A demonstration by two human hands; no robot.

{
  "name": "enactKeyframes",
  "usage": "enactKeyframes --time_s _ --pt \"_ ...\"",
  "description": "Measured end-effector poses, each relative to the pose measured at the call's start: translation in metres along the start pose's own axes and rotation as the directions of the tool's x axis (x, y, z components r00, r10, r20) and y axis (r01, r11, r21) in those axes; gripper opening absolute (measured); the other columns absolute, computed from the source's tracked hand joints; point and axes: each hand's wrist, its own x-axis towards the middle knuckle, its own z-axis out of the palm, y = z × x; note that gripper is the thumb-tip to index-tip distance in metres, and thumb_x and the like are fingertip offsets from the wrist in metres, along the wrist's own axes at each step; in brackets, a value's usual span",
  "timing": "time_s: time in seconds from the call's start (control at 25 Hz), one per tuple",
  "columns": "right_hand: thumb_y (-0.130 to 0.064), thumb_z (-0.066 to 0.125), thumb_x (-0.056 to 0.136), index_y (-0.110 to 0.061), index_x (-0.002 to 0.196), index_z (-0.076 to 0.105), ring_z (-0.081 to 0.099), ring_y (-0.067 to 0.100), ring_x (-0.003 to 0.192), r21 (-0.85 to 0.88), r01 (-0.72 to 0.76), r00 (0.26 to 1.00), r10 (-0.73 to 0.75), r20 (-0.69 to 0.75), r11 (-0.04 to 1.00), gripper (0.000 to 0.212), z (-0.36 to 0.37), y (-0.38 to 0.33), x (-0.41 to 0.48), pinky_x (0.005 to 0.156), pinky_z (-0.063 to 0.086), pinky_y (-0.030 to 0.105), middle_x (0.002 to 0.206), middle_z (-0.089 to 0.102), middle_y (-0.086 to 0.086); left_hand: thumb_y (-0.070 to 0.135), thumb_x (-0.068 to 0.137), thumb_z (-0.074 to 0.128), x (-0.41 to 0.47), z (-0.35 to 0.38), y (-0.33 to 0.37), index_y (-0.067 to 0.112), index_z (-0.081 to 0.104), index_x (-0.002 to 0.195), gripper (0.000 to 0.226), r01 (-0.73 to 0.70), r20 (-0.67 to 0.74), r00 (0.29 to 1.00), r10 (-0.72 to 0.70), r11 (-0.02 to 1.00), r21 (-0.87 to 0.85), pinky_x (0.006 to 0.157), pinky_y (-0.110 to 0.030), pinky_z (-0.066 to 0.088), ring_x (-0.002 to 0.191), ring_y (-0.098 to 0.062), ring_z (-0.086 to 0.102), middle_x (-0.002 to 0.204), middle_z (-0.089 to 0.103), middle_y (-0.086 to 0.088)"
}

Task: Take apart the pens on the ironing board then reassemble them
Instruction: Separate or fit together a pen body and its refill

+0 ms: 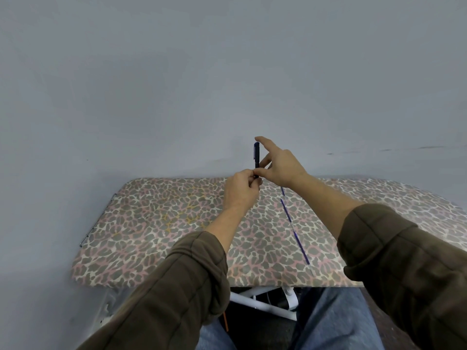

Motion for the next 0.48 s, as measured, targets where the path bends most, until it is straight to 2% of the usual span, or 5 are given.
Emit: enactKeyframes --time_s 0.2,0.36,0.48 --pt "-0.013 0.076 0.084 -0.038 0.153 0.04 0.069 0.006 0.078 0.029 -0.021 0.999 0.022 -0.039 0.999 0.081 0.008 -0.005 0.003 0.075 0.056 0.026 0.08 0.073 -0.012 0.018 0.096 0.065 0.002 0.001 0.002 0.017 0.076 0.101 0.012 0.0 -0.008 1.0 0.0 1.0 0.009 0.068 -0.031 0.057 0.071 -0.013 0.07 0.075 0.074 0.007" --pt "-0.005 0.073 0.083 -0.035 0.149 0.045 0.07 0.01 0.076 0.053 -0.031 0.998 0.034 -0.047 0.998 0.078 0.006 -0.007 0.008 0.067 0.052 0.022 0.079 0.072 -0.002 0.011 0.093 0.064 0.006 0.004 0.006 0.017 0.076 0.092 0.013 -0.007 -0.016 1.0 0.008 1.0 0.028 0.06 -0.026 0.05 0.065 -0.009 0.067 0.068 0.069 0.012" --pt "-0.001 0.071 0.082 -0.035 0.147 0.047 0.069 0.012 0.074 0.065 -0.05 0.997 0.054 -0.053 0.997 0.078 0.004 -0.008 0.011 0.062 0.049 0.018 0.079 0.072 0.001 0.014 0.092 0.066 0.01 0.004 0.008 0.018 0.076 0.093 0.011 -0.007 -0.015 1.0 0.008 0.998 0.059 0.059 -0.027 0.049 0.067 -0.013 0.067 0.072 0.072 0.009"
